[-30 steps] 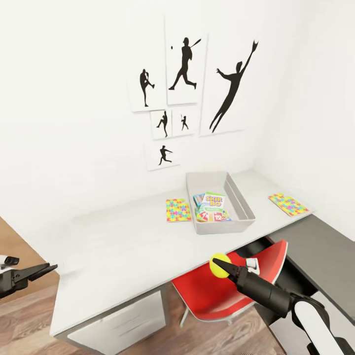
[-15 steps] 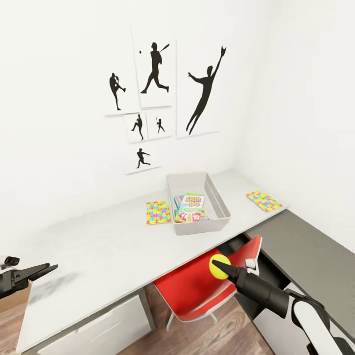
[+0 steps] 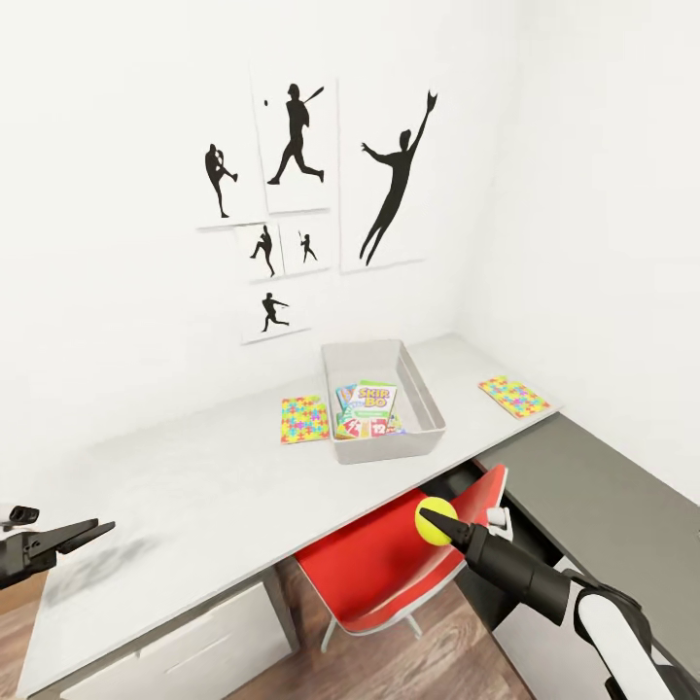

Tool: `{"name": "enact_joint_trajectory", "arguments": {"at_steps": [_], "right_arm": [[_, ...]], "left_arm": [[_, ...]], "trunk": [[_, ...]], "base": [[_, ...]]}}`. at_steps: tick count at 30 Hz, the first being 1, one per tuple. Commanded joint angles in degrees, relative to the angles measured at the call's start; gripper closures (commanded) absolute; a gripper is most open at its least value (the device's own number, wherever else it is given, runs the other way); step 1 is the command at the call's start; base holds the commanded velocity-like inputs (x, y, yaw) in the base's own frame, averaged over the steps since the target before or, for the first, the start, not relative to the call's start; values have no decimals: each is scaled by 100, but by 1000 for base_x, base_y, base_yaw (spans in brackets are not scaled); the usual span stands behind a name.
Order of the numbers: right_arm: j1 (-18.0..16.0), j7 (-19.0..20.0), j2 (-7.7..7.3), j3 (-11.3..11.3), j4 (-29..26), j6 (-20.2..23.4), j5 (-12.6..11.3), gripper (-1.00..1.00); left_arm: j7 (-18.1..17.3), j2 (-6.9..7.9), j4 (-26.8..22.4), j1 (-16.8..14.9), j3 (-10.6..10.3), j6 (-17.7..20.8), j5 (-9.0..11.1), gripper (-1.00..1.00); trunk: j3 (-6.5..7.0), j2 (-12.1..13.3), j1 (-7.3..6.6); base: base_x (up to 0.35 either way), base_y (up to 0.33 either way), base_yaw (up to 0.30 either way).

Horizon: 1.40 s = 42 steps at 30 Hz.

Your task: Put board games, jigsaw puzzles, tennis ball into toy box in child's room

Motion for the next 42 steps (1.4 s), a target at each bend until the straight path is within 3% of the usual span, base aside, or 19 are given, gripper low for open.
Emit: {"name": "enact_joint_trajectory", "arguments": {"at_steps": [1, 16, 42], "right_arm": [[-5, 1, -5, 1, -1, 22, -19, 100], [-5, 2, -1, 2, 7, 13, -17, 100], [-5, -5, -1, 2, 8, 13, -17, 100]], "left_arm": [[-20, 3, -1, -4, -2, 59, 2, -100], [-55, 4, -1, -4, 0, -12, 2, -100], [-56, 4, -1, -3, -2, -13, -1, -100]], "trunk": [[-11, -12, 3], [-11, -12, 3], [-11, -12, 3]], "base": [[0, -2, 0], [122, -115, 0], [150, -21, 0]]}}
